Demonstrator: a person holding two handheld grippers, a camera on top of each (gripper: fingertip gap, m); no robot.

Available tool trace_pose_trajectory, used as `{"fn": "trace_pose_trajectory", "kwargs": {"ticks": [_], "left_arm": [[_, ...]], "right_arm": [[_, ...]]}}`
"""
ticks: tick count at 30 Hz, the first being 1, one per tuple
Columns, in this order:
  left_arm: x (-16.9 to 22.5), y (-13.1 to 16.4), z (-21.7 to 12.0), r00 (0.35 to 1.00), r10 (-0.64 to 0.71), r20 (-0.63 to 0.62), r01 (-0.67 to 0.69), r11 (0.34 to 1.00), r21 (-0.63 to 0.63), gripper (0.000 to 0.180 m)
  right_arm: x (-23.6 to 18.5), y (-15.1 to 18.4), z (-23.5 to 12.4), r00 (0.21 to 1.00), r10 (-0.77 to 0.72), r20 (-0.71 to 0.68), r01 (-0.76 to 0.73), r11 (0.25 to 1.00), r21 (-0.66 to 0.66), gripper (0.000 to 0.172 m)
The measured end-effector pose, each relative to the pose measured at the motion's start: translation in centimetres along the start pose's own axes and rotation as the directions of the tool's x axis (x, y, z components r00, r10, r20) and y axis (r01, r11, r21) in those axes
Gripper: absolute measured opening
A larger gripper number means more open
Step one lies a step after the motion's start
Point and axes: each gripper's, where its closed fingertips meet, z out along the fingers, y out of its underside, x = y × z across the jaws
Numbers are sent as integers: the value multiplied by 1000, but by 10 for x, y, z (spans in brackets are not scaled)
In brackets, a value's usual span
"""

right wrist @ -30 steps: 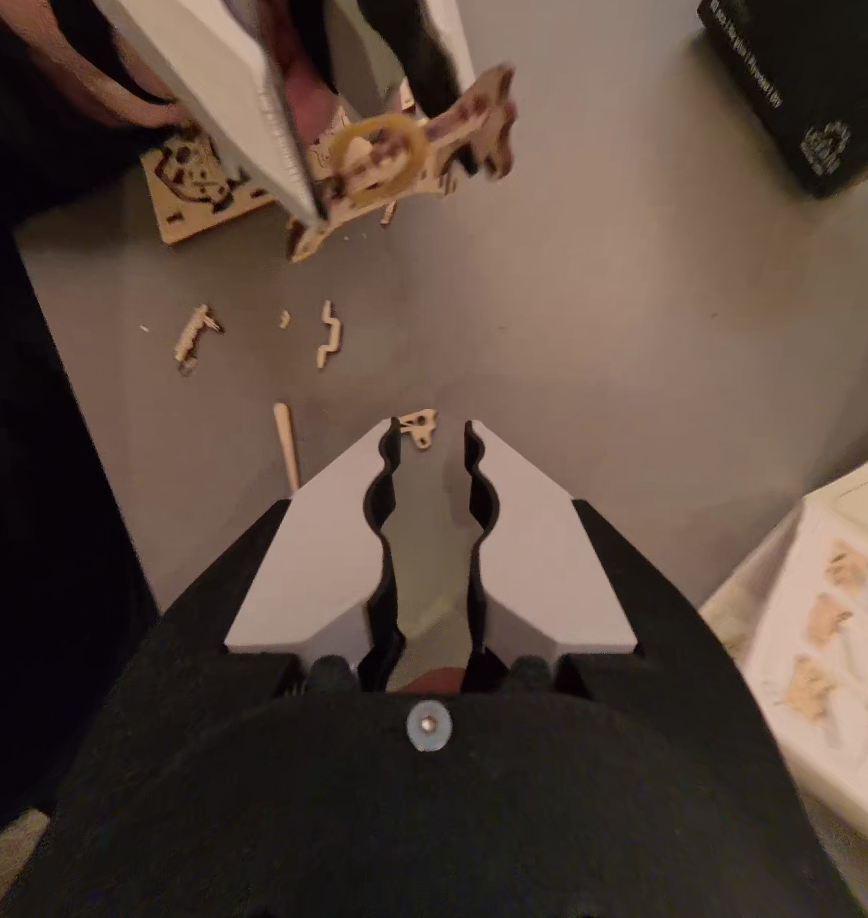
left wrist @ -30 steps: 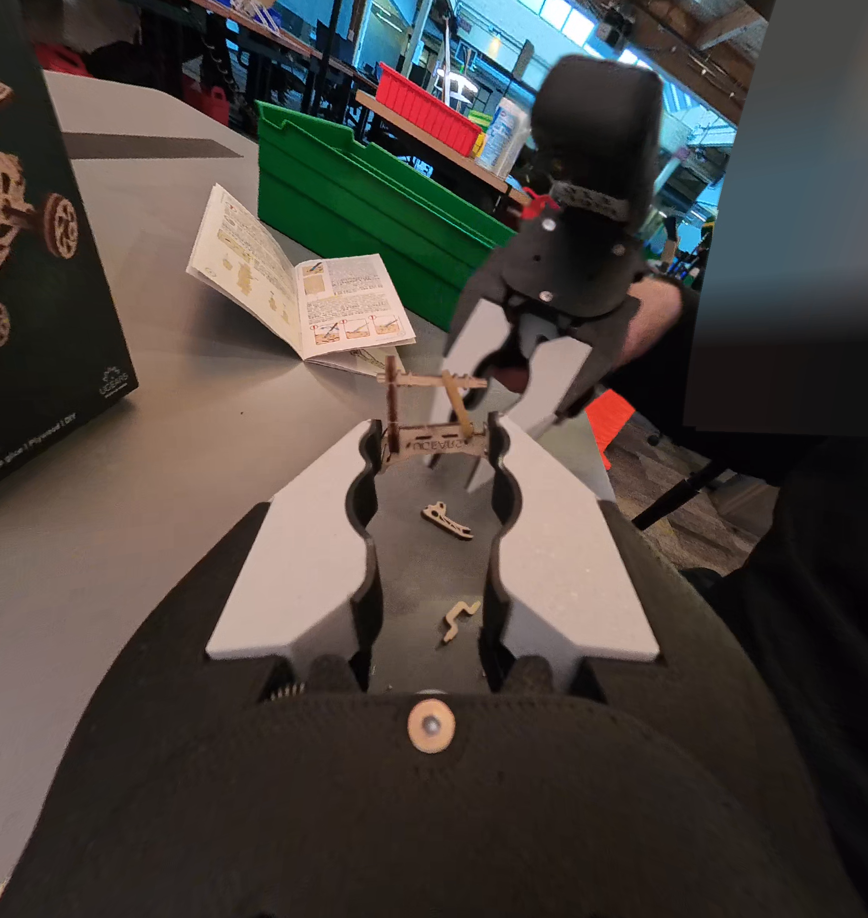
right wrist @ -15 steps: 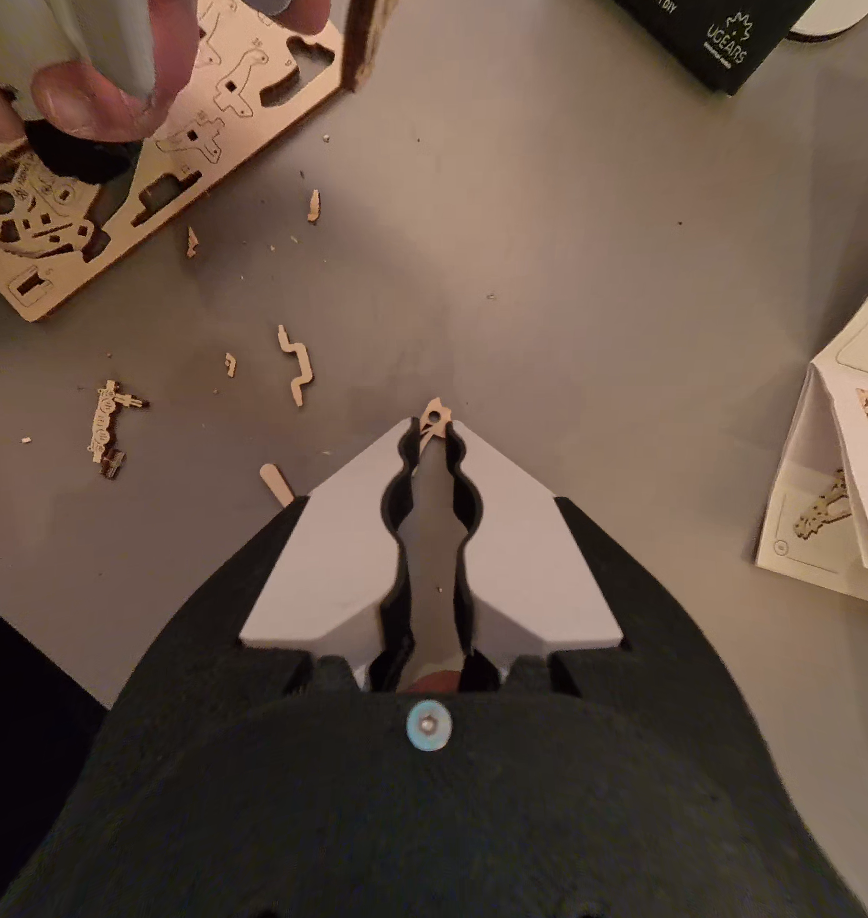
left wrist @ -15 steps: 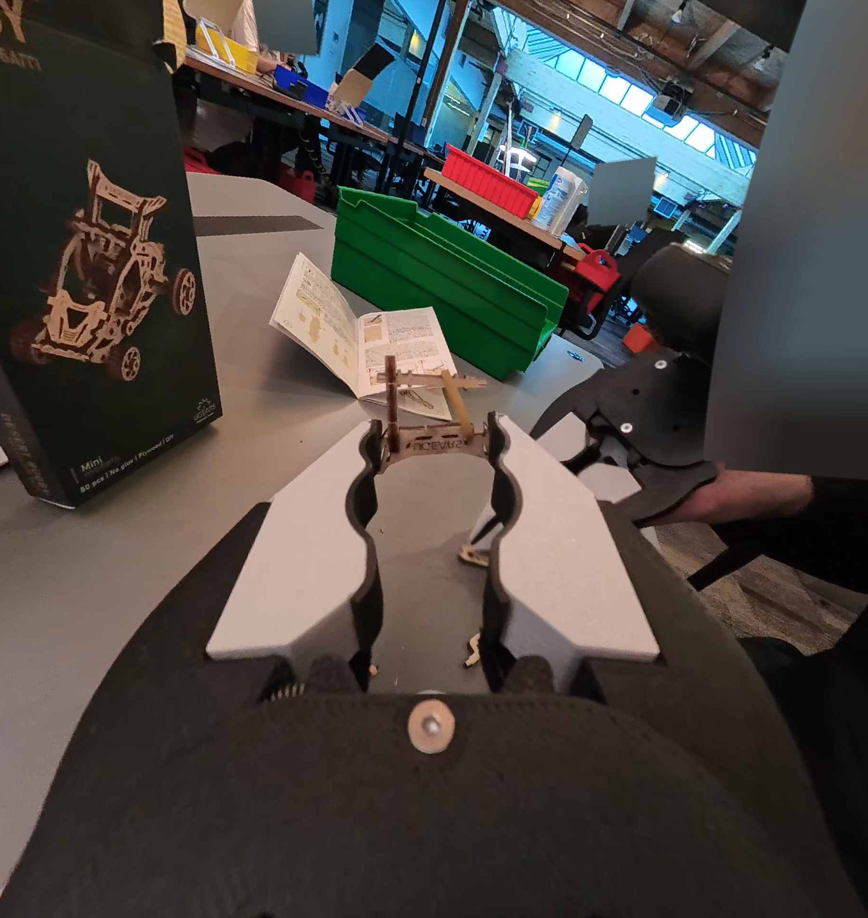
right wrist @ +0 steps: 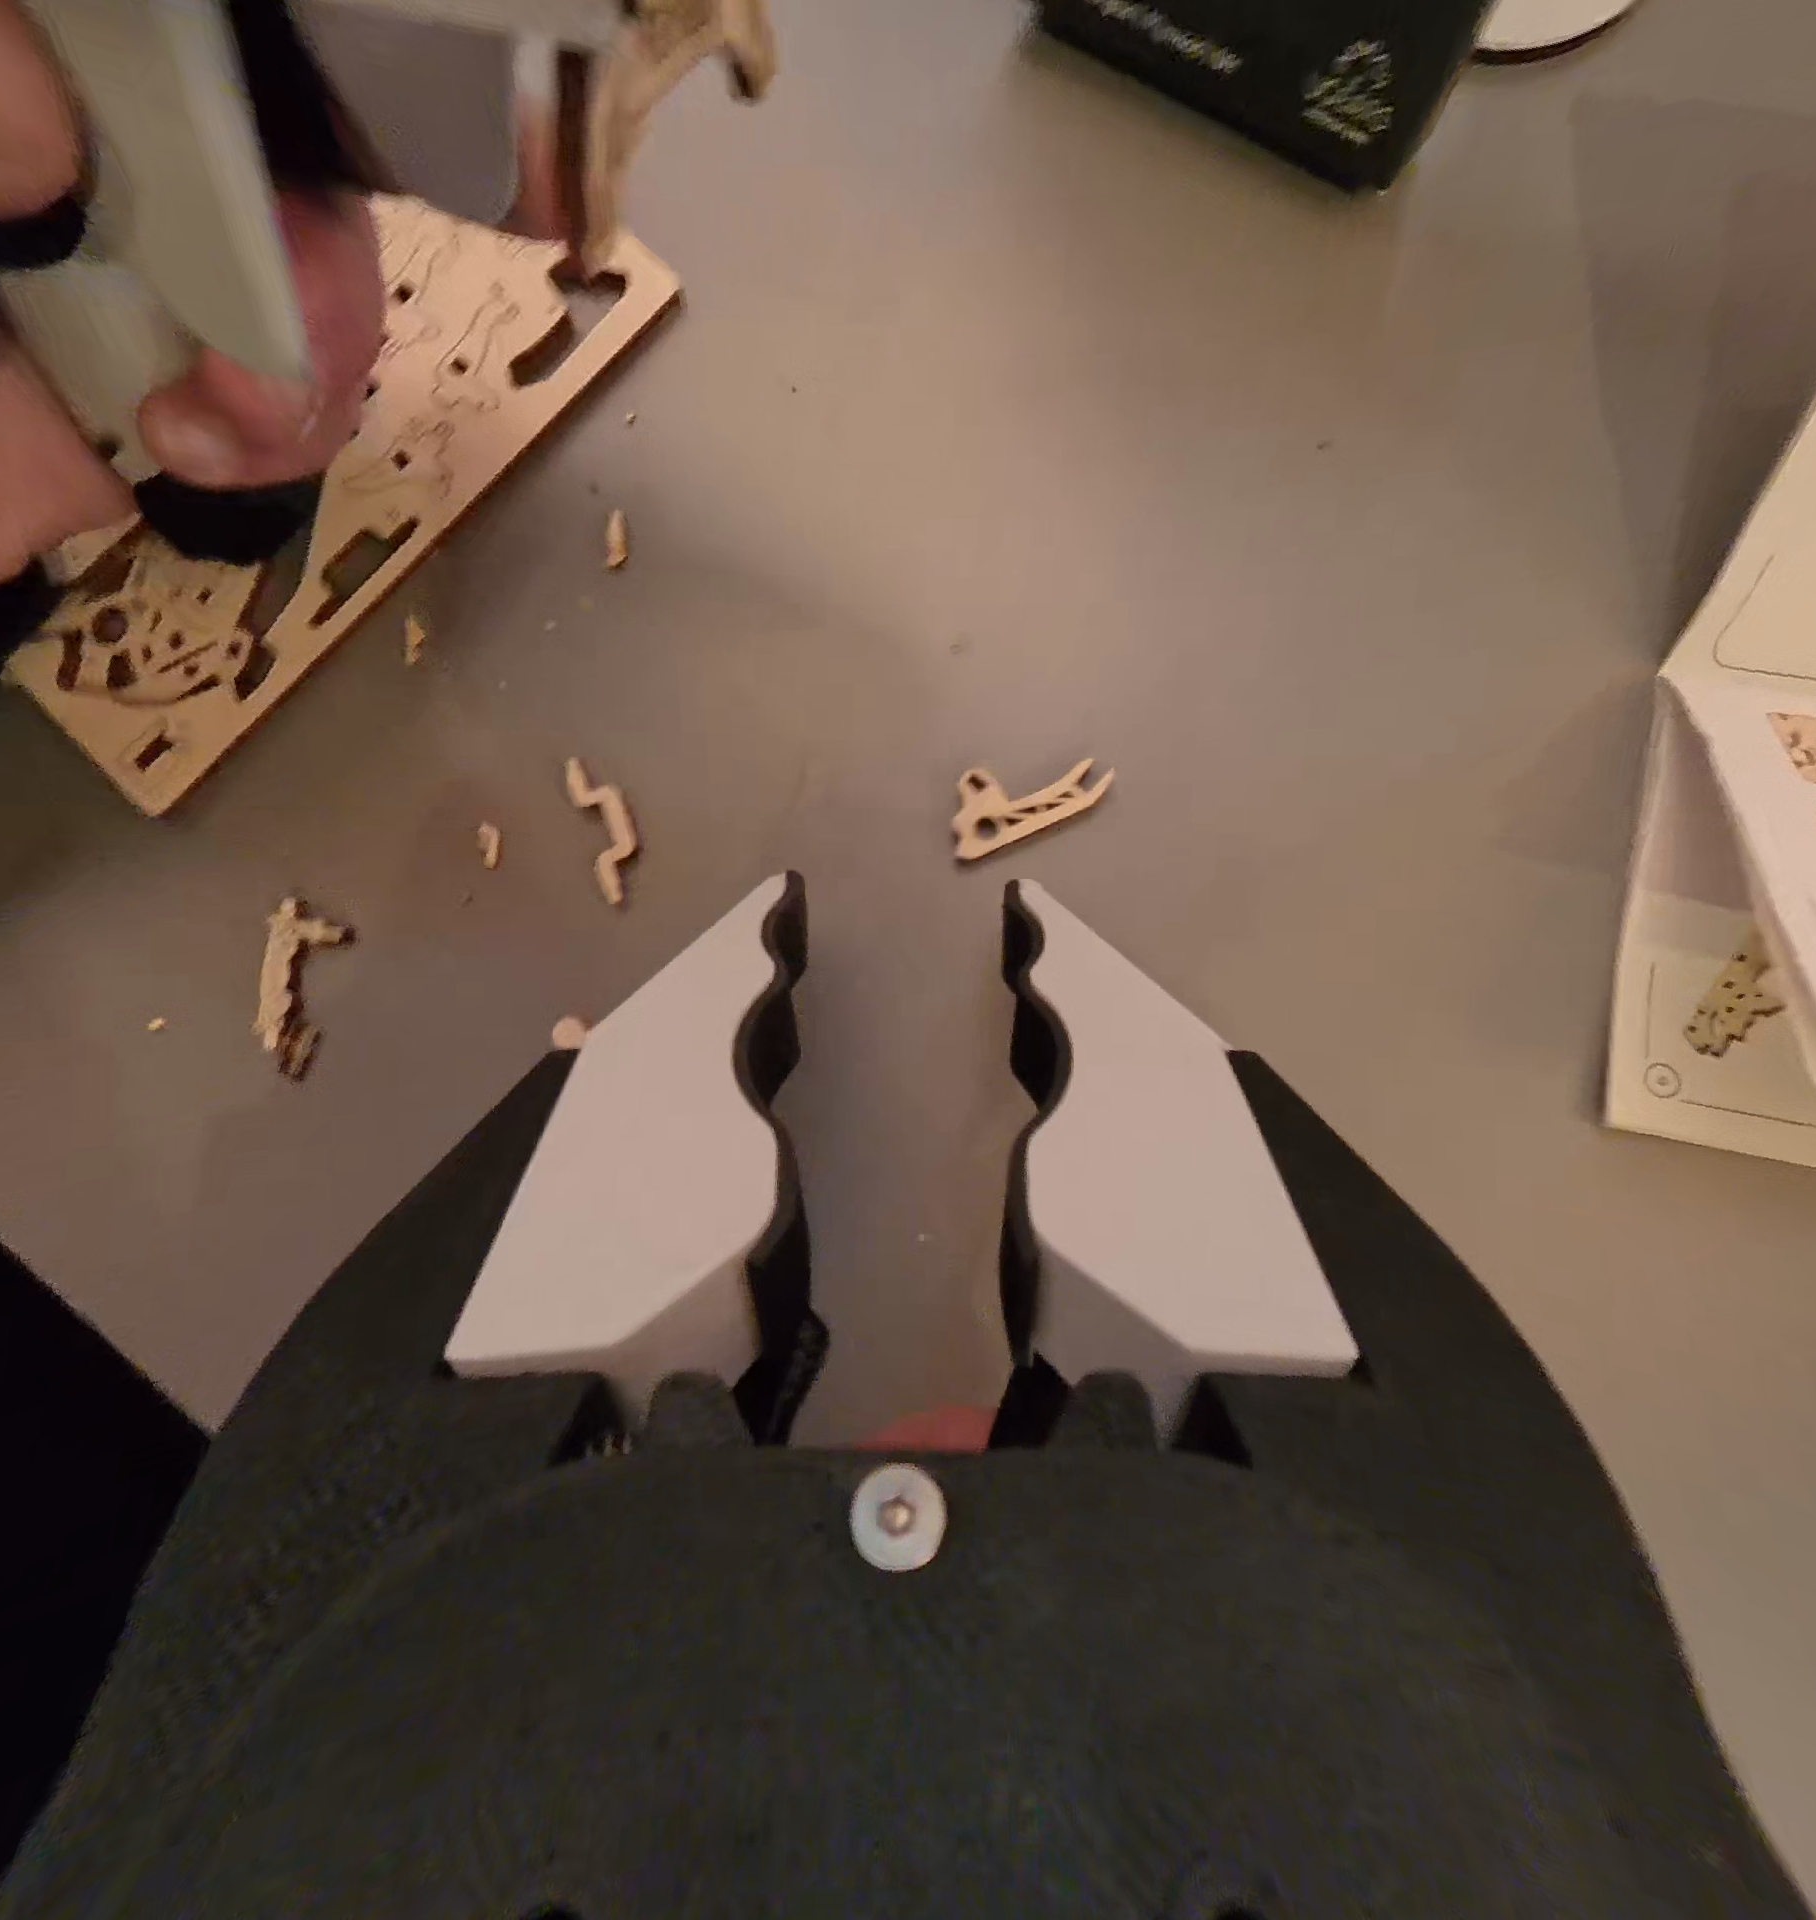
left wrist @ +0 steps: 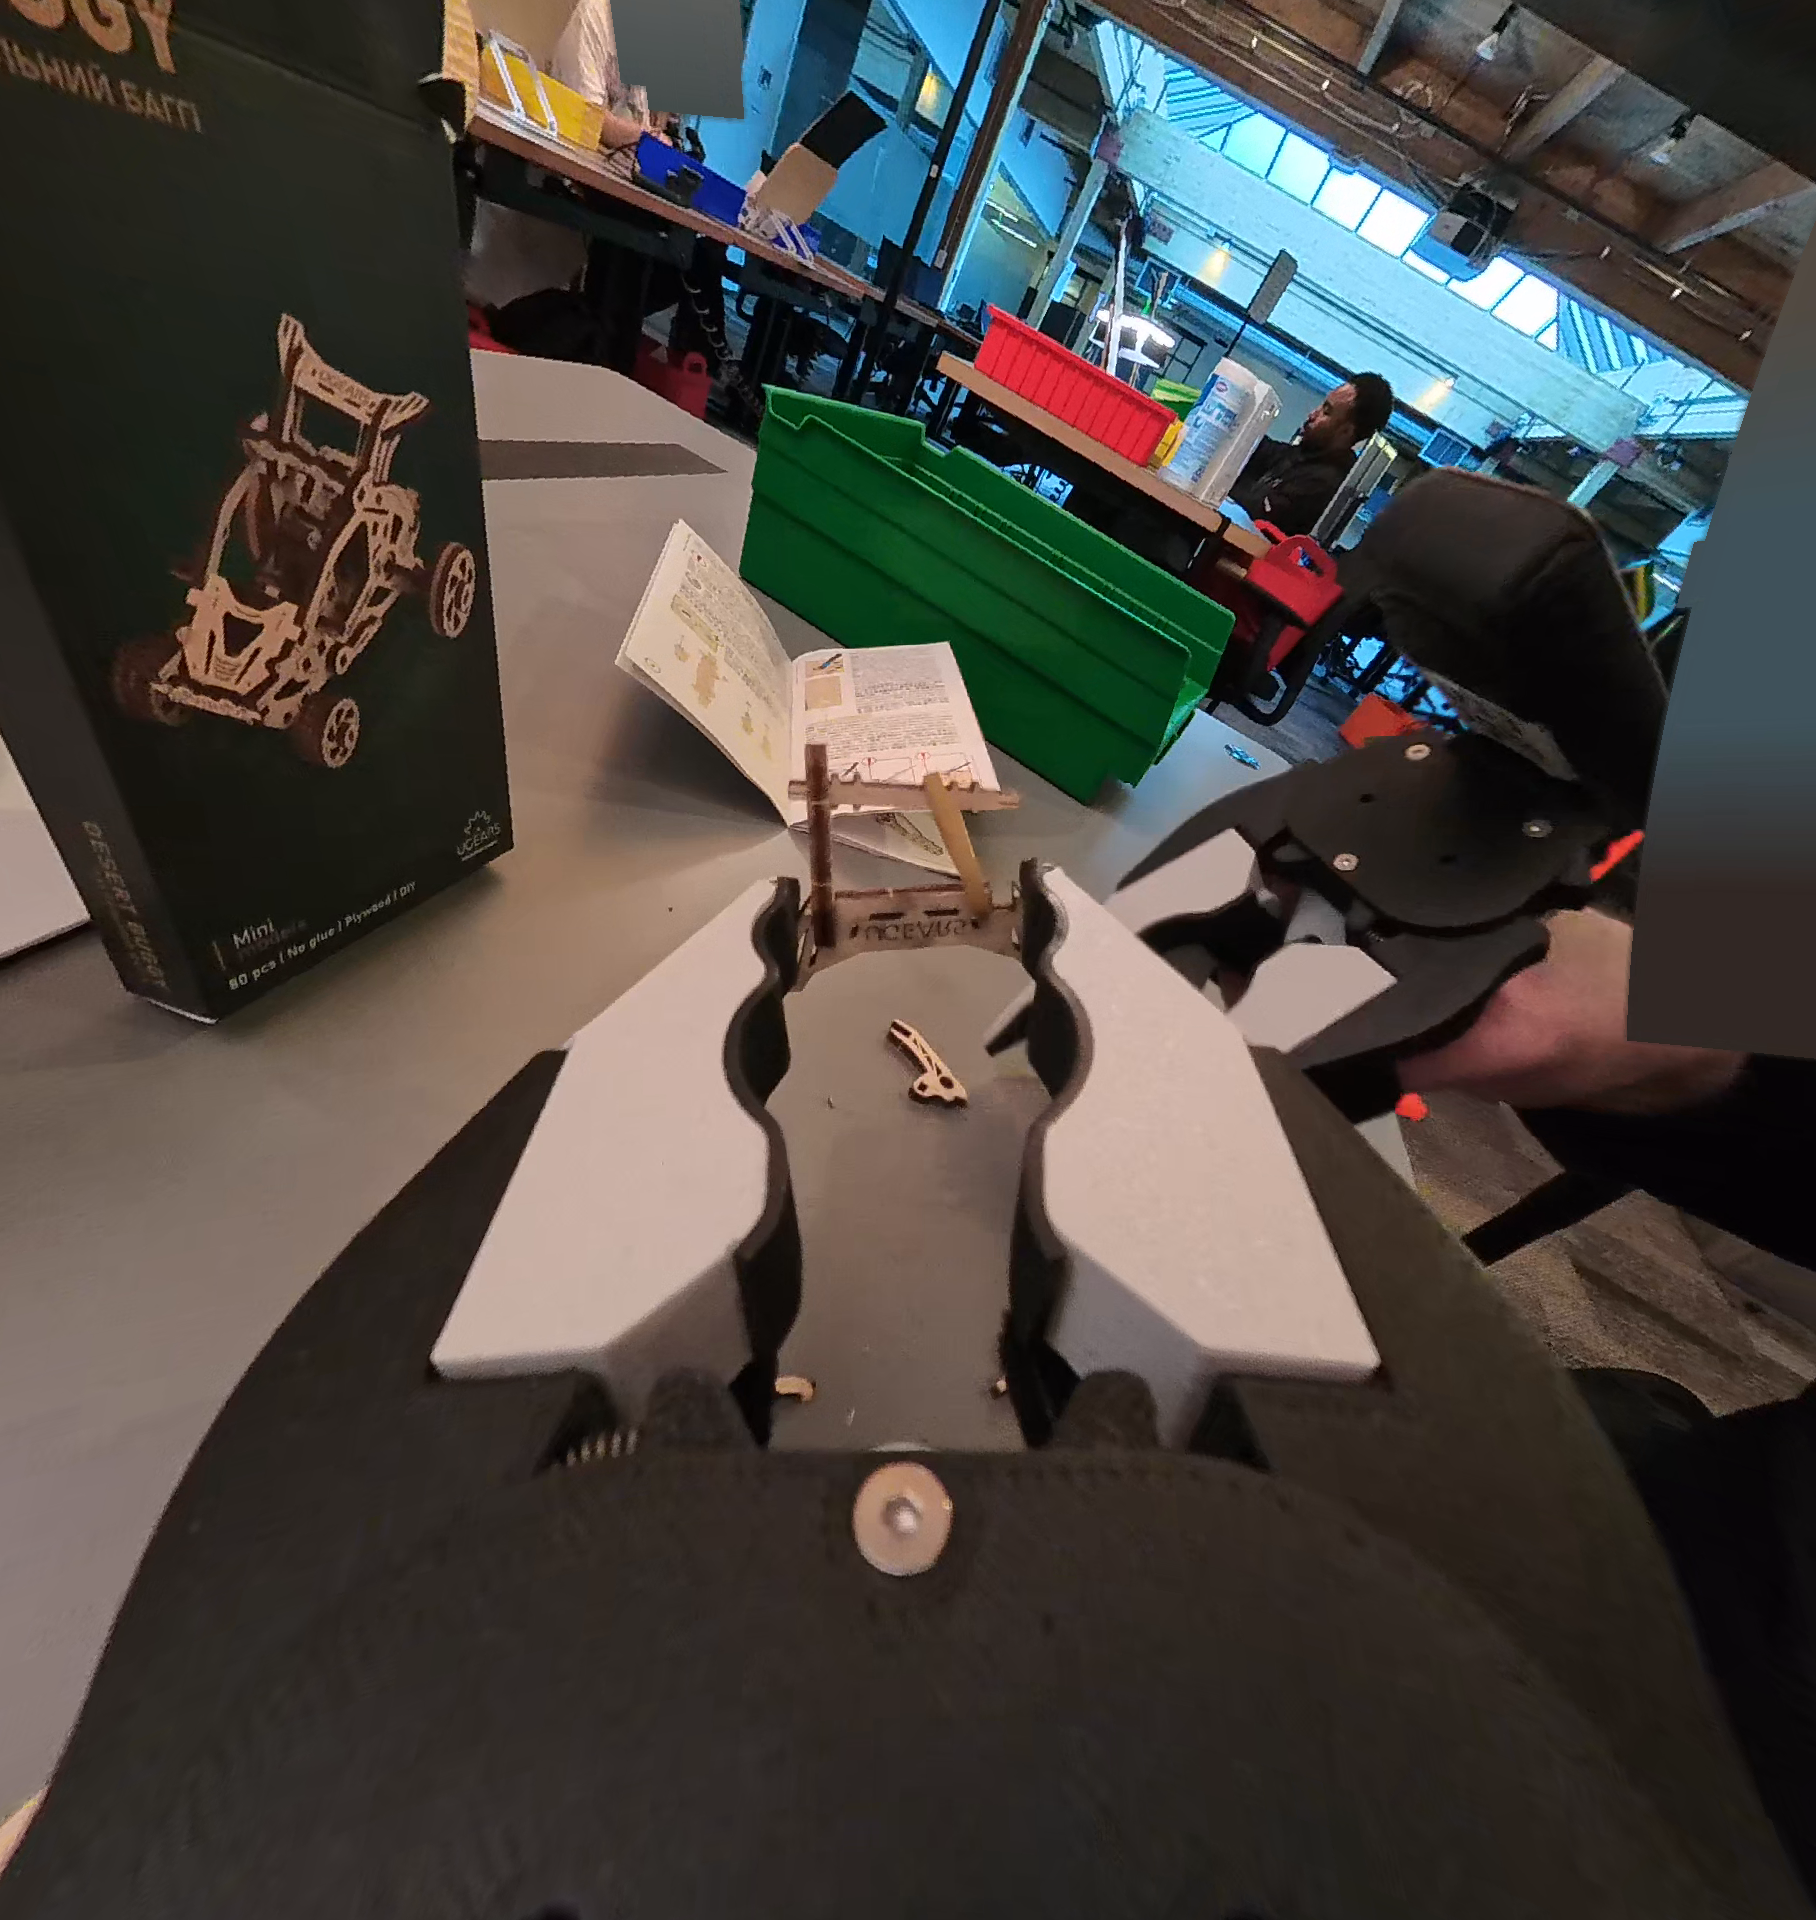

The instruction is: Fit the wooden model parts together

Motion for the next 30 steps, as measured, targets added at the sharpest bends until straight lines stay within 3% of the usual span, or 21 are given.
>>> {"fn": "trace_pose_trajectory", "kwargs": {"ticks": [3, 8, 10, 12, 15, 17, 20, 23, 30], "left_arm": [[-2, 0, -1, 1000, -7, 5, 7, 1000, 3, 40], [-1, 1, 1, 1000, -8, -2, 8, 1000, -2, 41], [-1, 1, 1, 1000, -10, -4, 10, 1000, -1, 40], [0, 1, 0, 1000, -12, -8, 12, 1000, 2, 40], [-1, 0, -1, 1000, -6, 0, 6, 1000, 4, 41], [-2, -2, -2, 1000, -13, -1, 13, 1000, 13, 40], [-3, -2, -3, 1000, -18, 0, 18, 1000, 11, 40], [-3, 1, -1, 1000, -25, -1, 25, 1000, -1, 41], [-6, 5, -1, 997, -79, -9, 79, 997, -22, 40]], "right_arm": [[15, 0, 7, 999, 26, -37, -26, 1000, -7, 42], [17, -12, 21, 1000, 14, -19, -14, 1000, -7, 32], [8, -15, 26, 993, -104, 51, 106, 994, -27, 15], [0, -14, 27, 965, -229, 126, 238, 970, -54, 9], [8, -17, 18, 966, -235, 105, 244, 965, -90, 25], [-1, -19, 15, 972, -189, 139, 200, 978, -66, 26], [-2, -8, 23, 967, -237, 87, 247, 962, -117, 29], [-1, -9, 24, 968, -248, 50, 251, 964, -85, 5], [2, -17, 17, 957, -285, 60, 284, 958, 24, 4]]}}
